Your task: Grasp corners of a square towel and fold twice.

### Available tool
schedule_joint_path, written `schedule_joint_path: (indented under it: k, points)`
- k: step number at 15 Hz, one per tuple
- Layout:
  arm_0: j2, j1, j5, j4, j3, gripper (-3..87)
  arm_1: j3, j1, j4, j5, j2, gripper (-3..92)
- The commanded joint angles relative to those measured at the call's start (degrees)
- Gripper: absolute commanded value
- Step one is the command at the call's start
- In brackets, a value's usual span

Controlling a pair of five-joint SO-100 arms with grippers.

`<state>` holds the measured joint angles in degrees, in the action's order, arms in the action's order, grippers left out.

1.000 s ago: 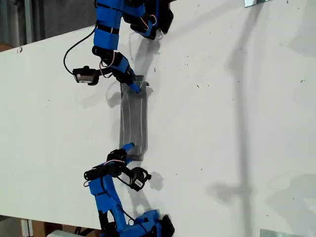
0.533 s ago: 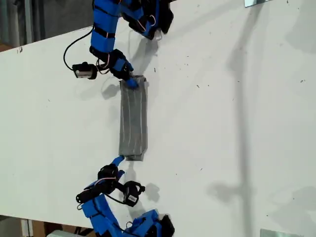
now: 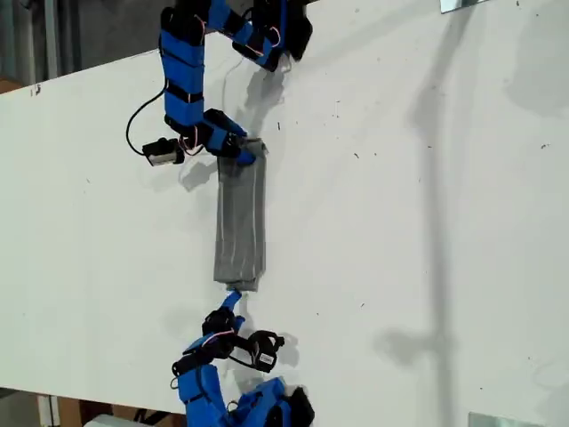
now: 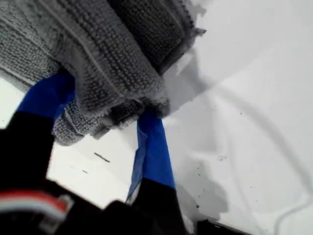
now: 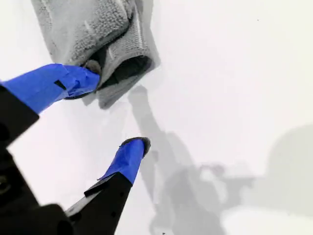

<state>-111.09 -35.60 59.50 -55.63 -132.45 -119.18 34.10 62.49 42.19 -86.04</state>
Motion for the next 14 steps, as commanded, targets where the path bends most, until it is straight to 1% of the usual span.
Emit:
schedule_joint_path:
  k: [1,3,5,6,8,10,12,14]
  points:
    - [-8.96,-0.88,2.02,5.45,-9.14,24.6,1.49,1.41,0.70,1.58,1.23,-0.1]
    - [-19.07,-0.97,2.99,9.40,-18.46,24.2,-3.96,3.78,1.32,3.87,-2.81,-0.1]
    - [-25.31,-0.70,3.60,9.84,-22.50,23.6,-16.61,8.61,-0.35,4.75,-16.44,-0.1]
    - [-26.02,-0.79,4.04,10.11,-23.20,23.5,-19.86,6.77,-0.26,7.73,-23.38,-0.1]
    - [-26.02,-0.79,4.83,11.34,-23.82,23.3,-19.86,2.29,4.22,14.33,-29.79,-0.1]
    - [-26.02,-0.44,5.19,11.60,-24.35,22.4,-19.34,-2.20,10.90,19.16,-41.57,-0.1]
    - [-26.19,-0.44,5.89,11.69,-24.70,21.6,-15.03,-3.96,18.28,20.21,-52.21,-0.1]
    - [-26.72,-0.62,6.24,11.78,-25.14,21.2,-8.09,-4.22,20.92,18.46,-51.94,-0.1]
